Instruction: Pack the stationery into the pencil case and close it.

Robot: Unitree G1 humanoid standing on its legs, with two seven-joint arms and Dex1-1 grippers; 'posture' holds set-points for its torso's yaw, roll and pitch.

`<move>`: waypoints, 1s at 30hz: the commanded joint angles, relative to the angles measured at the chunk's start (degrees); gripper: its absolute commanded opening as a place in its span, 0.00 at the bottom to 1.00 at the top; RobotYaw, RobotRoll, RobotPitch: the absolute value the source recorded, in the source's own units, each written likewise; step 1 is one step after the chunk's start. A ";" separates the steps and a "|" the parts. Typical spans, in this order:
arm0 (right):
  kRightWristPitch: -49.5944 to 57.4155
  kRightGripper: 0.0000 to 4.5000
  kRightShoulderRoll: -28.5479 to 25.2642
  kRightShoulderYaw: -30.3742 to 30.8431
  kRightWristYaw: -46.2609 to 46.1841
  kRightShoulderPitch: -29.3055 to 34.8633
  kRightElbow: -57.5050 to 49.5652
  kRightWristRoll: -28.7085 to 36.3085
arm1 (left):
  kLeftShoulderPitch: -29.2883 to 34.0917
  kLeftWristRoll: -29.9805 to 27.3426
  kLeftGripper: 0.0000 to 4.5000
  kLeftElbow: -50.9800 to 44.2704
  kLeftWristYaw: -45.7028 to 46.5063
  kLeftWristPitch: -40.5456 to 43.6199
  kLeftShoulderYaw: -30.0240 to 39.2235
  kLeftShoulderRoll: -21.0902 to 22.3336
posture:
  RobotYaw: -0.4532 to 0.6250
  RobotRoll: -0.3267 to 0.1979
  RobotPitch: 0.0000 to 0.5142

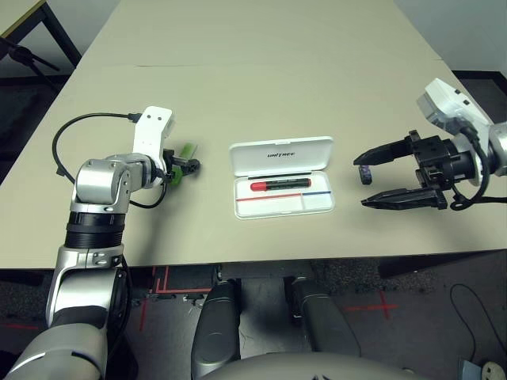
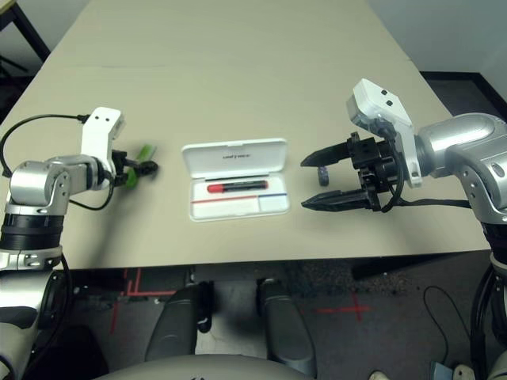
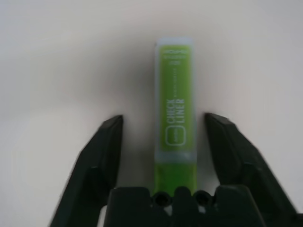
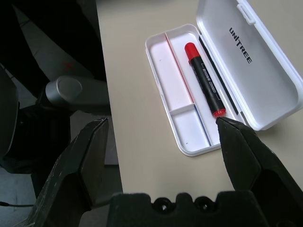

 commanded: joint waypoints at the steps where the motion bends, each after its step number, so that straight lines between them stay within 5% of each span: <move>1: -0.63 1.00 0.18 0.35 -0.24 0.62 -0.89 -0.33 | 1.64 0.19 0.44 1.12 -1.02 0.70 -1.71 -0.30 | 0.40 0.62 0.37; 4: -1.00 1.00 0.35 0.54 -0.29 0.74 -0.82 -0.68 | 1.62 0.52 0.24 0.05 -1.63 0.00 -2.29 0.58 | 0.40 0.62 0.36; 17: -2.01 1.00 0.99 1.28 -0.03 0.36 0.18 -1.56 | 5.43 -2.41 0.24 -13.50 -17.45 -7.67 -5.70 14.81 | 0.42 0.62 0.36; 23: -2.95 1.00 1.40 1.96 0.54 -0.27 1.44 -2.61 | 12.19 -5.32 0.24 -20.16 -32.91 -14.58 -5.95 27.62 | 0.43 0.62 0.35; 30: -3.84 1.00 1.75 2.51 0.85 -0.72 2.49 -3.55 | 13.77 -8.03 0.24 -27.55 -41.30 -18.58 -7.08 31.03 | 0.43 0.62 0.34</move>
